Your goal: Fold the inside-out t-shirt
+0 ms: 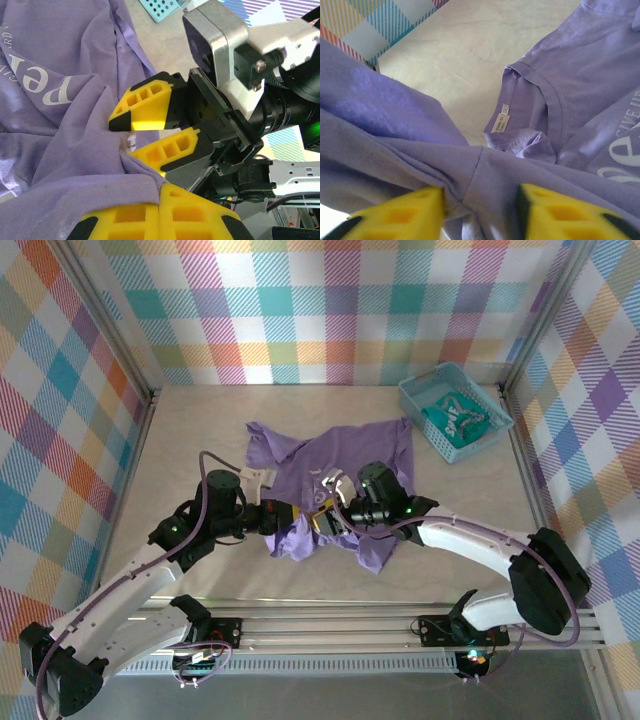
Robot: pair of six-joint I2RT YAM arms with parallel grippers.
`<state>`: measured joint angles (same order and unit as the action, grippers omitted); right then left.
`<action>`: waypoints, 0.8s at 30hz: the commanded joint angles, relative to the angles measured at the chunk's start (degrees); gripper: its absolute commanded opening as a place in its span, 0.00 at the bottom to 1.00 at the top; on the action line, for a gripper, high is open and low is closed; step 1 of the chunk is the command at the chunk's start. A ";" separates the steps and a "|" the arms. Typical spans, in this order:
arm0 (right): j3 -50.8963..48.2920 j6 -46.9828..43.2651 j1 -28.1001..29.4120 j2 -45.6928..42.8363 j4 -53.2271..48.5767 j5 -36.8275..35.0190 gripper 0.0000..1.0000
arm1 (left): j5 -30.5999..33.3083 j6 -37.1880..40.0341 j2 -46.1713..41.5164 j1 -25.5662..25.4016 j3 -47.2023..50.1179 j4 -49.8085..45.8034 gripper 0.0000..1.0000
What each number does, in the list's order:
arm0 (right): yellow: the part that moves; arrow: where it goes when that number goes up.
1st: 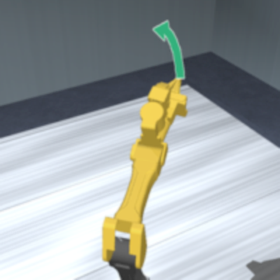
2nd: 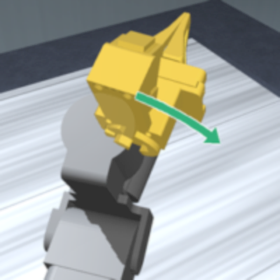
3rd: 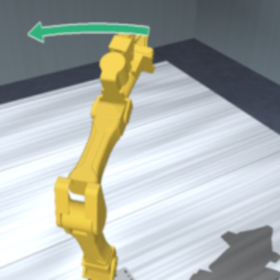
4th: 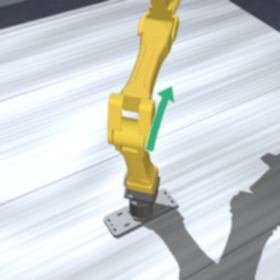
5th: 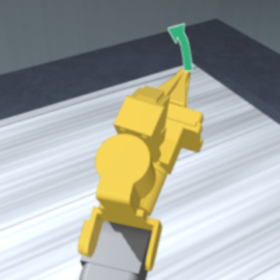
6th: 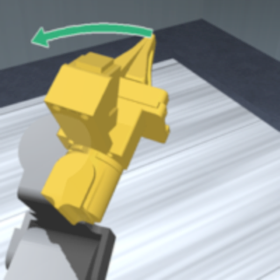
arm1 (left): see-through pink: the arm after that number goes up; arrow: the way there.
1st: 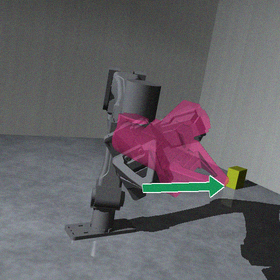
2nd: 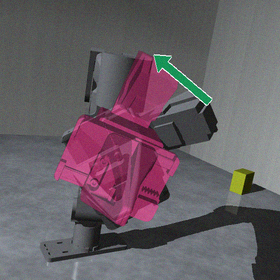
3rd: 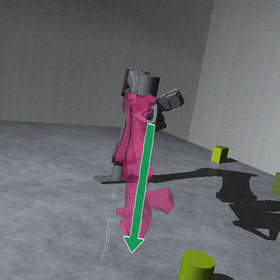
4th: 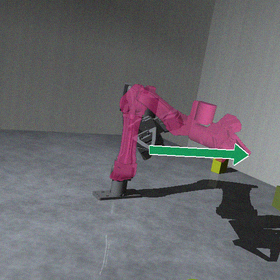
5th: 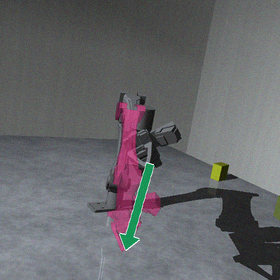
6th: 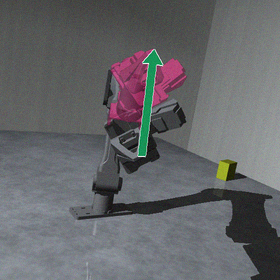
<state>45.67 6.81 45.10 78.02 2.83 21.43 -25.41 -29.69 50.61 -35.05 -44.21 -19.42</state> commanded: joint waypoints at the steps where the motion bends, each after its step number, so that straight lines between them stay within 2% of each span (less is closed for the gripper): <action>1: 2.33 -1.58 0.34 -0.35 -1.68 -2.78 0.12 | 0.27 2.03 -0.92 0.59 -2.74 -2.73 0.00; 2: 2.94 -1.81 0.33 -0.65 -3.80 -6.21 0.02 | 0.36 2.86 -0.78 0.60 -3.26 -4.03 0.00; 5: 4.80 -1.04 0.34 -1.43 -8.93 -18.12 0.00 | 1.36 5.19 -0.58 0.85 -5.31 -9.32 0.00; 7: 5.60 -0.47 0.33 -1.81 -10.16 -23.40 0.00 | 2.04 6.17 0.16 1.22 -6.26 -12.17 0.00; 10: 6.56 -0.19 0.34 -1.48 -10.48 -27.31 0.00 | 3.39 6.58 2.20 1.55 -6.86 -14.42 0.00; 13: 7.79 -1.21 0.34 -0.51 -11.37 -28.09 0.00 | 4.74 6.26 4.74 1.66 -6.66 -14.24 0.00; 18: 10.06 -3.42 0.34 1.12 -16.37 -30.61 0.00 | 1.08 2.42 6.48 1.65 -4.74 -5.82 0.00; 19: 10.46 -4.25 0.33 1.13 -17.56 -30.60 0.02 | 0.72 1.90 6.70 1.65 -4.68 -4.20 0.00; 21: 10.51 -6.76 0.50 -0.22 -19.04 -28.45 0.22 | 1.01 1.49 7.20 1.69 -5.24 -3.24 0.00; 22: 10.20 -8.58 0.59 -1.61 -19.21 -25.55 0.32 | 1.06 1.59 7.59 1.65 -5.76 -3.53 0.00; 24: 9.04 -11.83 0.69 -4.79 -18.60 -17.89 0.46 | 0.82 1.66 8.16 1.65 -6.49 -3.85 0.00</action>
<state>54.74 0.84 45.91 77.49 -13.50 -2.22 -23.07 -27.05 58.11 -33.93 -49.30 -24.71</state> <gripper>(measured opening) 0.425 0.048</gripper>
